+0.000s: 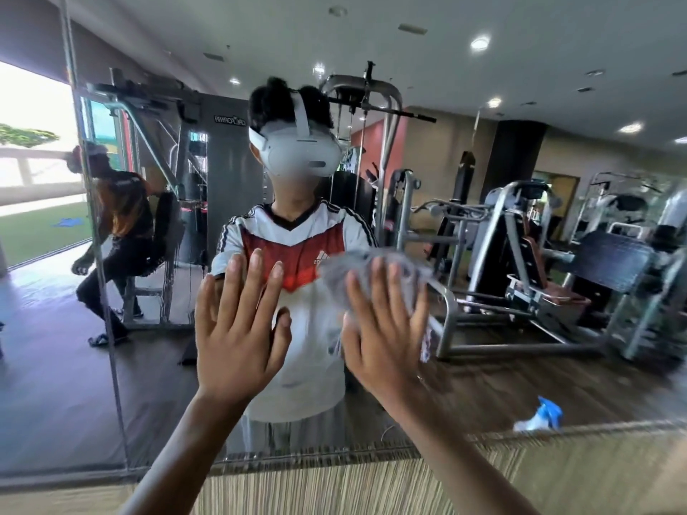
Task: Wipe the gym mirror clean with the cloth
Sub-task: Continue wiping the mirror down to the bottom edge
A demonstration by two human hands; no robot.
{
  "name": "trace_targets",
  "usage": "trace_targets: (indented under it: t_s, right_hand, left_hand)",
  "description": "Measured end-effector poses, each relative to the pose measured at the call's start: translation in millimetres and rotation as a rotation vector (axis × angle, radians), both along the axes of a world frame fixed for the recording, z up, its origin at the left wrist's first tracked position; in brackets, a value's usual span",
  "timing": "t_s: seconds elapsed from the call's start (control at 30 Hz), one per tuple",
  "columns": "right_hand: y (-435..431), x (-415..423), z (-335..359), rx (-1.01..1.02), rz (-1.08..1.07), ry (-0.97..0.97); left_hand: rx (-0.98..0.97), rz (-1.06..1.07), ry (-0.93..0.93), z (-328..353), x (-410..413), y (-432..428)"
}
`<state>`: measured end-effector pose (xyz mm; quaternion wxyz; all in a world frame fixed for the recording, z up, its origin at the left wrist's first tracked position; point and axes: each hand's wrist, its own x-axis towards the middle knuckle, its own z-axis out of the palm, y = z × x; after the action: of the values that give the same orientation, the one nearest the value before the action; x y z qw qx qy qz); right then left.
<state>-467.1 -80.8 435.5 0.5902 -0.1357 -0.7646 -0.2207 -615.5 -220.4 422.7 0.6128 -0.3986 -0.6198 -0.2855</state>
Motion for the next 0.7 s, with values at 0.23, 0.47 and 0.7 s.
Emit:
trace_targets:
  t_s: [0.23, 0.47, 0.7]
  right_hand:
    - [46, 46, -7, -0.007, -0.09, 0.045]
    - [1, 4, -50, 0.009, -0.052, -0.043]
    - [33, 35, -34, -0.022, -0.068, 0.061]
  left_hand:
    - [0.024, 0.057, -0.009, -2, 4, 6]
    - [-0.008, 0.019, 0.004, -33, -6, -10]
    - [-0.007, 0.065, -0.006, -56, -12, -11]
